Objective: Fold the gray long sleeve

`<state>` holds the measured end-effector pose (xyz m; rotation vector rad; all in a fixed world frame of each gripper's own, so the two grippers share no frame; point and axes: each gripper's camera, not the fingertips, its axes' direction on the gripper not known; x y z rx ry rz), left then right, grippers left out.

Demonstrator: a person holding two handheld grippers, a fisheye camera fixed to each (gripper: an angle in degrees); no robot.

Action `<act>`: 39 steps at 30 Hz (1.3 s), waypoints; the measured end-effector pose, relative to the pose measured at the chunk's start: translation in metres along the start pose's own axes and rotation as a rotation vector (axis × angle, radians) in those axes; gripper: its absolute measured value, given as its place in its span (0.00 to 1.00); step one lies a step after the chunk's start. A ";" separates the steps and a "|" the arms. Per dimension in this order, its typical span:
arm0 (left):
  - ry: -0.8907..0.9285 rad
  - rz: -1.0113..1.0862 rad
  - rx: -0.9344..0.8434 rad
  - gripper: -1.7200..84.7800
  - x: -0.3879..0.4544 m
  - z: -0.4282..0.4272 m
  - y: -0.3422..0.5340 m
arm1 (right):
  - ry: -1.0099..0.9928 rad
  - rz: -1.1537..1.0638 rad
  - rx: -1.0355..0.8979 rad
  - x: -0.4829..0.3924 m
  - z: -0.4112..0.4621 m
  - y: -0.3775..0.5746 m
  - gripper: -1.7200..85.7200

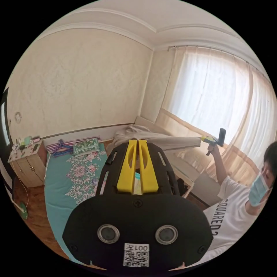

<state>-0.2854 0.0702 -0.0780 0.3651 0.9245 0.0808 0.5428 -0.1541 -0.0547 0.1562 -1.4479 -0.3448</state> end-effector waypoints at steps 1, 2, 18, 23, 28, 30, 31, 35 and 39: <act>0.005 0.001 -0.015 0.01 0.001 0.002 0.012 | -0.008 0.000 -0.015 -0.001 0.003 0.008 0.02; 0.015 0.003 -0.053 0.01 0.002 0.007 0.038 | -0.024 0.001 -0.050 -0.004 0.011 0.025 0.02; 0.042 -0.747 -0.782 0.01 -0.045 0.181 0.513 | -0.408 0.974 -0.714 0.034 0.219 0.439 0.02; 0.063 -0.821 -0.776 0.01 -0.053 0.161 0.527 | -0.436 1.087 -0.698 0.052 0.198 0.448 0.02; 0.082 -0.864 -0.850 0.01 -0.071 0.157 0.543 | -0.431 1.153 -0.798 0.066 0.197 0.467 0.02; 0.082 -0.885 -0.838 0.01 -0.084 0.162 0.539 | -0.432 1.188 -0.778 0.079 0.204 0.468 0.02; 0.087 -0.883 -0.843 0.01 -0.087 0.164 0.536 | -0.431 1.190 -0.777 0.083 0.207 0.467 0.02; 0.089 -0.777 -0.943 0.01 -0.113 0.186 0.507 | -0.459 1.110 -0.840 0.111 0.231 0.449 0.02; 0.076 -0.670 -1.045 0.01 -0.127 0.202 0.500 | -0.446 1.029 -0.955 0.127 0.251 0.449 0.02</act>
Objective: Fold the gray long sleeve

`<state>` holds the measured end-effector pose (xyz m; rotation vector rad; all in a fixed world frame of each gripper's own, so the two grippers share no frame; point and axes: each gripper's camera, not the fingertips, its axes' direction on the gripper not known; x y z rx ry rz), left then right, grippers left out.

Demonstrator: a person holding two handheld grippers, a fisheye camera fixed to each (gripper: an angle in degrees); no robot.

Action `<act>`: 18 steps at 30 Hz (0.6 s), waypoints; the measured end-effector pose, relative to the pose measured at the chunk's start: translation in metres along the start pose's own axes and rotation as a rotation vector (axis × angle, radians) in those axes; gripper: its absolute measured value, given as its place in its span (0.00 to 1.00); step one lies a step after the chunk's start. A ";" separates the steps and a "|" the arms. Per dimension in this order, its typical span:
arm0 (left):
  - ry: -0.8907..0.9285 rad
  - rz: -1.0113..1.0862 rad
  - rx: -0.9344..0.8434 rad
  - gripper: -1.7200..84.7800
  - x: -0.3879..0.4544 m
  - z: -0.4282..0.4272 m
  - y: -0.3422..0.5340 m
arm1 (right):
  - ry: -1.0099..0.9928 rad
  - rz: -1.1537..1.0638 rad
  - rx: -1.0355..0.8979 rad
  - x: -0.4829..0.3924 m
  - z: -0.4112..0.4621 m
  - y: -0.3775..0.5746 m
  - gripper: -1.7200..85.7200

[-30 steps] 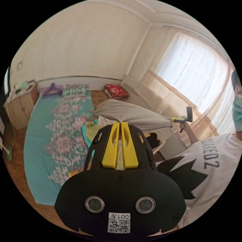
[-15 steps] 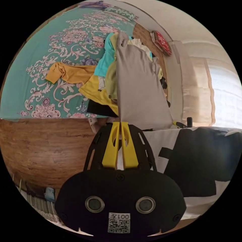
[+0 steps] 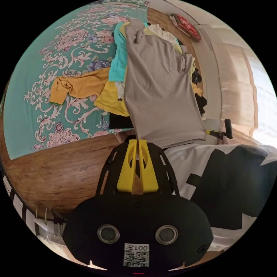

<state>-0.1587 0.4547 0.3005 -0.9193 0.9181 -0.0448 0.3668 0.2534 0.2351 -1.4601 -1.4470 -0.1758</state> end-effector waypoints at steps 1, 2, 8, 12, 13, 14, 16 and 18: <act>-0.002 -0.001 -0.012 0.01 -0.002 0.003 0.000 | 0.008 0.007 -0.008 0.003 0.002 -0.002 0.02; -0.005 -0.008 -0.035 0.01 -0.005 0.010 0.001 | 0.016 0.026 -0.015 0.010 0.007 -0.004 0.02; 0.060 -0.114 -0.036 0.01 -0.030 0.034 0.033 | -0.007 0.123 0.033 0.050 0.027 -0.005 0.02; 0.099 -0.116 -0.016 0.01 -0.044 0.029 0.054 | -0.005 0.139 0.035 0.076 0.037 -0.003 0.02; 0.099 -0.115 -0.019 0.01 -0.046 0.030 0.057 | -0.002 0.141 0.034 0.079 0.039 -0.002 0.02; 0.103 -0.117 -0.022 0.01 -0.050 0.030 0.063 | 0.002 0.152 0.035 0.087 0.044 0.000 0.02; 0.123 -0.139 -0.012 0.01 -0.057 0.029 0.073 | -0.002 0.170 0.044 0.100 0.053 0.004 0.02; 0.179 -0.174 0.024 0.01 -0.064 0.021 0.084 | -0.041 0.193 0.069 0.115 0.063 0.007 0.02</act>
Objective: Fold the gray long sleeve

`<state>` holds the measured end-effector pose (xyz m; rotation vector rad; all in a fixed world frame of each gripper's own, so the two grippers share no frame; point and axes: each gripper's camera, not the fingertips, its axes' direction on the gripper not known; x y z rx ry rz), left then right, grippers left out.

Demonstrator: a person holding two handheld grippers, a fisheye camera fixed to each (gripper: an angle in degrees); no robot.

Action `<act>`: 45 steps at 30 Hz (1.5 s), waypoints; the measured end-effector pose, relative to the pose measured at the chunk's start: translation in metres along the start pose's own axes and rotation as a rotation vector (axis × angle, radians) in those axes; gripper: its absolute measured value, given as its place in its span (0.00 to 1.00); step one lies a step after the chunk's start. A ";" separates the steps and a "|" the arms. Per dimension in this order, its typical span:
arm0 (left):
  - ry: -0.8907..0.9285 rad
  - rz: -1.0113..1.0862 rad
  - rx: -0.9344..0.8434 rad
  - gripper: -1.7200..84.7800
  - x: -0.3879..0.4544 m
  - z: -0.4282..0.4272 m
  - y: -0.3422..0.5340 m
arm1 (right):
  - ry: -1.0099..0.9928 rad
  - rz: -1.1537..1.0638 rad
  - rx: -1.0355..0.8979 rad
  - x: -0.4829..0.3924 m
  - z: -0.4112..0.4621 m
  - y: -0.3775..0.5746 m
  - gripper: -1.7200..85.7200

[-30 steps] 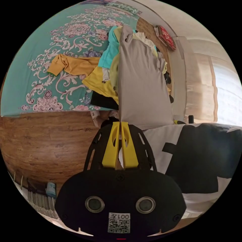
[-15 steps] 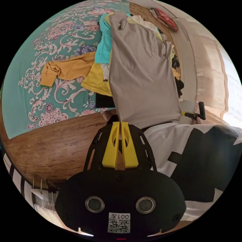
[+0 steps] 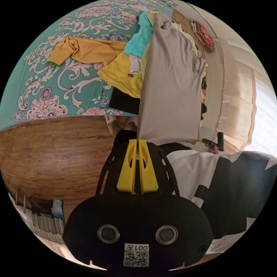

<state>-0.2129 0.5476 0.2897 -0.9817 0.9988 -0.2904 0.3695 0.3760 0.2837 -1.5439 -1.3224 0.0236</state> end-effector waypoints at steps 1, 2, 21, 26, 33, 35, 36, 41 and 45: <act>0.020 -0.005 0.015 0.01 -0.001 -0.004 0.002 | -0.020 0.004 0.009 0.004 0.001 -0.001 0.02; 0.064 -0.005 0.050 0.01 -0.002 -0.016 0.005 | -0.069 -0.003 0.036 0.009 0.002 -0.004 0.02; 0.253 0.414 1.126 0.01 0.079 -0.493 0.132 | -0.283 -1.458 0.570 -0.299 -0.127 -0.103 0.02; 0.348 0.525 1.218 0.01 0.038 -0.563 0.235 | -0.338 -1.554 0.607 -0.326 -0.071 -0.068 0.02; 0.194 0.603 1.012 0.01 -0.040 -0.658 0.312 | -0.296 -1.435 0.746 -0.365 0.063 -0.010 0.02; 0.196 0.635 0.963 0.01 -0.060 -0.682 0.323 | -0.265 -1.389 0.765 -0.378 0.093 -0.003 0.02; 0.213 0.643 0.930 0.01 -0.076 -0.697 0.325 | -0.239 -1.361 0.764 -0.387 0.111 -0.003 0.02; 0.284 0.604 0.809 0.01 -0.140 -0.744 0.273 | -0.115 -1.229 0.676 -0.417 0.179 -0.059 0.02; 0.317 0.587 0.781 0.01 -0.174 -0.776 0.154 | -0.092 -1.173 0.560 -0.436 0.221 -0.188 0.02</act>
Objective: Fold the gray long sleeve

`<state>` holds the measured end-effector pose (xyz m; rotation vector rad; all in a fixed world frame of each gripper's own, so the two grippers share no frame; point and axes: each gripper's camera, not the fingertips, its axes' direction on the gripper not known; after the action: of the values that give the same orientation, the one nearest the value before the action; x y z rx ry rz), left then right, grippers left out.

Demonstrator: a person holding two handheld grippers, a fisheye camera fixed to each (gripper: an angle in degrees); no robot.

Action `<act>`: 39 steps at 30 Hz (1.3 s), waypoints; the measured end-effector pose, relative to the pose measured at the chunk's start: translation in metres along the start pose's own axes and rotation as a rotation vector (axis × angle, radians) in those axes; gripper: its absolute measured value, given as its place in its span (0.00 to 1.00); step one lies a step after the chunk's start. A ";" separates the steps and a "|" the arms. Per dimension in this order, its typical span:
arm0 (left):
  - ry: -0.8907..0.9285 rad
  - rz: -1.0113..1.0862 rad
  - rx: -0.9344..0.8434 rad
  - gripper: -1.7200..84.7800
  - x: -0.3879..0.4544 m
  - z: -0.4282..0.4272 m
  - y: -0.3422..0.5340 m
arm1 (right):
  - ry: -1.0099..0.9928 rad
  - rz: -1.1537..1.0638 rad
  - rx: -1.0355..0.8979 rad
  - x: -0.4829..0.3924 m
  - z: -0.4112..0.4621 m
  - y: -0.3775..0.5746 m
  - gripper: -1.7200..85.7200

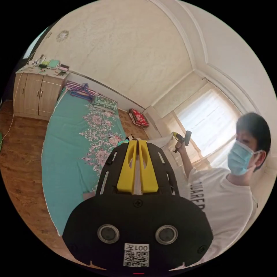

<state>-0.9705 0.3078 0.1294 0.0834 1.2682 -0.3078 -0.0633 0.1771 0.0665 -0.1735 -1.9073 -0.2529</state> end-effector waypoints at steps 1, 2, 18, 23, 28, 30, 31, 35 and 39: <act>0.048 -0.007 0.035 0.01 -0.014 0.003 -0.013 | -0.012 0.021 0.005 0.019 0.011 -0.007 0.02; 0.186 -0.013 0.129 0.01 -0.039 0.006 -0.041 | -0.025 0.057 0.027 0.054 0.029 -0.026 0.02; -0.236 0.245 0.238 0.01 0.031 -0.115 -0.182 | -0.164 -0.334 0.109 0.097 0.086 -0.140 0.02; -0.339 0.160 0.171 0.01 -0.043 -0.104 -0.081 | -0.155 -0.298 -0.117 0.113 0.169 -0.045 0.02; -0.504 -0.030 -0.054 0.01 -0.161 -0.054 0.043 | -0.060 0.164 -0.297 0.171 0.296 0.112 0.02; -0.612 -0.163 -0.167 0.01 -0.229 -0.013 0.115 | 0.113 0.361 -0.441 0.193 0.377 0.208 0.02; -0.636 -0.207 -0.216 0.01 -0.248 -0.001 0.132 | 0.165 0.404 -0.494 0.198 0.398 0.231 0.02; -0.742 -0.294 -0.618 0.01 -0.342 0.063 0.219 | 0.296 0.667 -0.727 0.228 0.507 0.356 0.02; -0.685 -0.284 -0.614 0.01 -0.368 0.048 0.226 | 0.382 0.752 -0.691 0.213 0.528 0.385 0.02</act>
<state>-0.9614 0.5797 0.4686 -0.6807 0.6412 -0.1530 -0.5220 0.6851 0.1274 -1.1840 -1.2036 -0.3841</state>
